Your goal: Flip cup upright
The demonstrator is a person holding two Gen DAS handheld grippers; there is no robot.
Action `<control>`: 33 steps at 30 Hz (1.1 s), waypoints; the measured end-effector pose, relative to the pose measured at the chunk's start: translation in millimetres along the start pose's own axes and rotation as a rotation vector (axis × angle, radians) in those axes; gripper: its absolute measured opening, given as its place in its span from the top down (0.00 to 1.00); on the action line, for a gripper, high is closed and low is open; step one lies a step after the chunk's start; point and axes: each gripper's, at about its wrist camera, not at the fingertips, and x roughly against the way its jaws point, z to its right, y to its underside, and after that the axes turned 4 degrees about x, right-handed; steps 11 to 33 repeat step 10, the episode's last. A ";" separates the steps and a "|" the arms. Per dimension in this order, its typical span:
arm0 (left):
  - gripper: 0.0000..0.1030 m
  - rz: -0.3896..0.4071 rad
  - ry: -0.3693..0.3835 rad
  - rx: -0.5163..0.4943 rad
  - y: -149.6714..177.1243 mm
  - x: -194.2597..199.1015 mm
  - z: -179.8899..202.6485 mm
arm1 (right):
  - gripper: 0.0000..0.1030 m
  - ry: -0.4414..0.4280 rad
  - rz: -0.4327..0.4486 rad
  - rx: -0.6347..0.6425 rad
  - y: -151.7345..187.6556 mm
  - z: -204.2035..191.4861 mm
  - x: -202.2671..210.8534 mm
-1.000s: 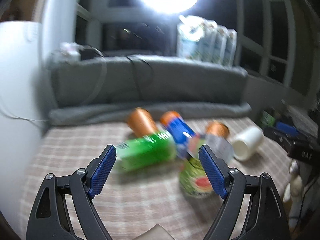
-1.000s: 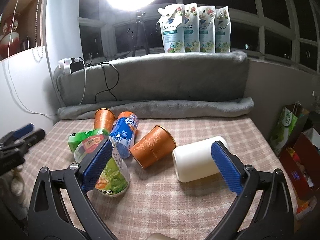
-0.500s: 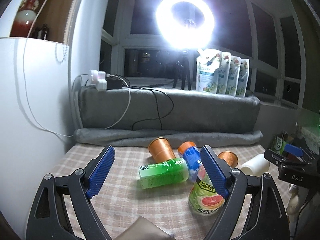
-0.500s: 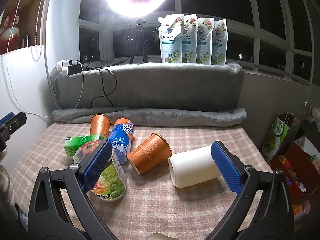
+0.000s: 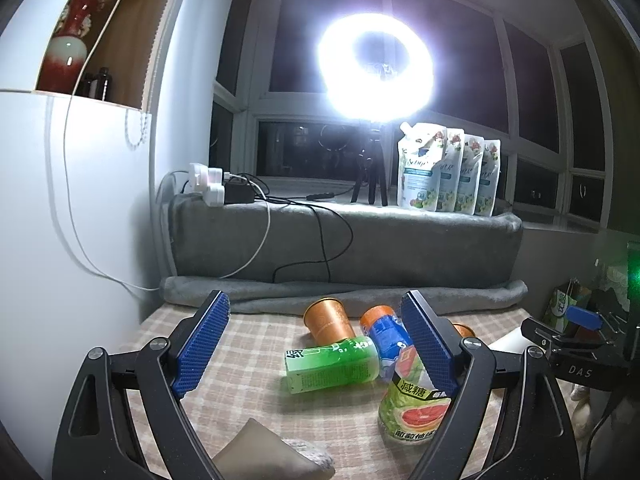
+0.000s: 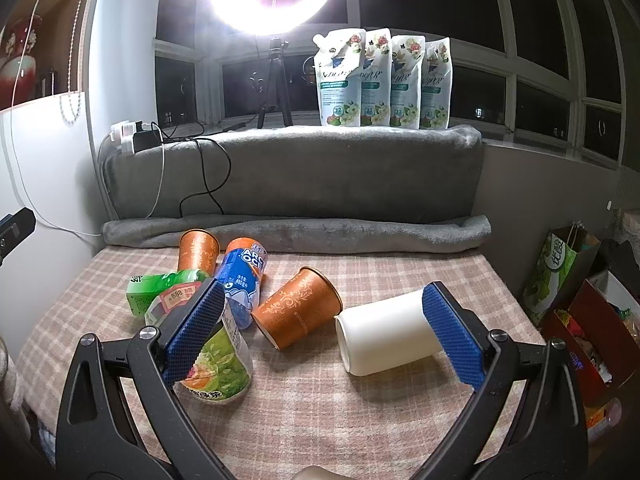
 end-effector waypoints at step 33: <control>0.15 -0.007 -0.001 0.007 -0.3 -0.8 -1.7 | 0.02 0.003 -0.019 -0.009 2.8 3.1 -5.6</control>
